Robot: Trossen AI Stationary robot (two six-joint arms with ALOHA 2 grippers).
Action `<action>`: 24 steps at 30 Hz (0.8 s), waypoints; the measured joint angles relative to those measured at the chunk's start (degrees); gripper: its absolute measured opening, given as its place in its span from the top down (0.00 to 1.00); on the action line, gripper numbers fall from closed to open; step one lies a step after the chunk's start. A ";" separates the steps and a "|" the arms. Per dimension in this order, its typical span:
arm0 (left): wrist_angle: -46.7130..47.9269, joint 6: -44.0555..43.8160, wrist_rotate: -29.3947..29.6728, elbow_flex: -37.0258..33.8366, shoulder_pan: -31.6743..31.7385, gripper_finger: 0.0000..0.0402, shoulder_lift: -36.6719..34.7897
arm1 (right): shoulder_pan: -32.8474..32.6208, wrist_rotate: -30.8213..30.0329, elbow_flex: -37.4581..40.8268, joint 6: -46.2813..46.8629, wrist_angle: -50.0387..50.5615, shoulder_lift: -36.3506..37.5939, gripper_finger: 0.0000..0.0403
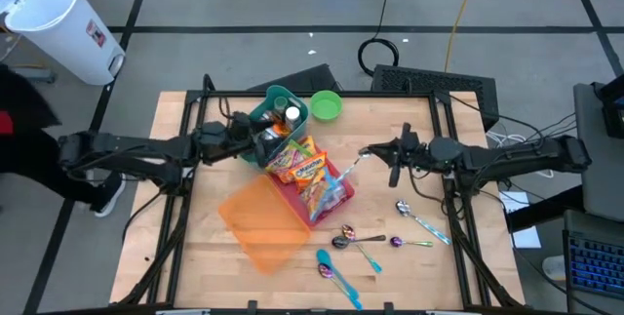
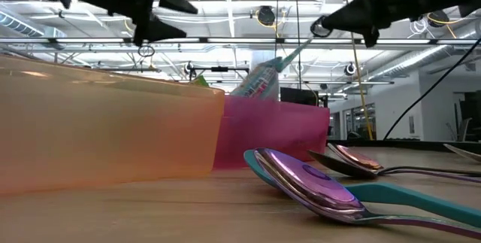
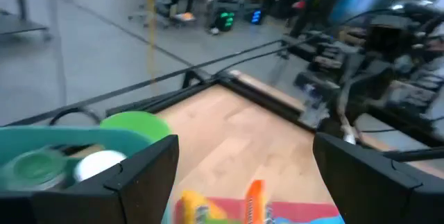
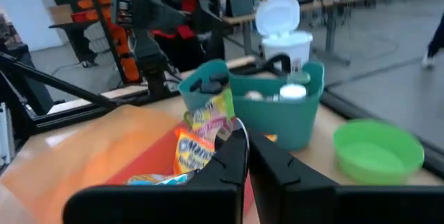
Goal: Pick & Place Food Item
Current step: Put the top white blue spoon into the orange bin
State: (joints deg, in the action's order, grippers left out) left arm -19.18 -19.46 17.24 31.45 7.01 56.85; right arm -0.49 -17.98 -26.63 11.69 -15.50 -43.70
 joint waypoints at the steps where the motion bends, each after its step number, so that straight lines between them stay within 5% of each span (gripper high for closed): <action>1: -2.51 0.13 -1.15 0.00 -0.03 0.16 1.33 | 0.00 0.02 0.00 -1.32 -1.68 -0.85 1.00; 8: -17.19 -1.21 -10.92 0.11 -0.05 0.16 9.45 | -1.55 -0.31 -0.01 -8.06 -7.06 -4.56 1.00; 24: -10.10 -0.22 -16.36 19.68 -4.19 0.16 31.15 | -5.92 -4.57 -0.09 -17.29 -9.52 -3.97 1.00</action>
State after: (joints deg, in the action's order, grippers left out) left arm -29.28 -19.68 0.89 51.12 2.83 88.00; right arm -6.42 -22.55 -26.72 -5.60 -25.01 -47.67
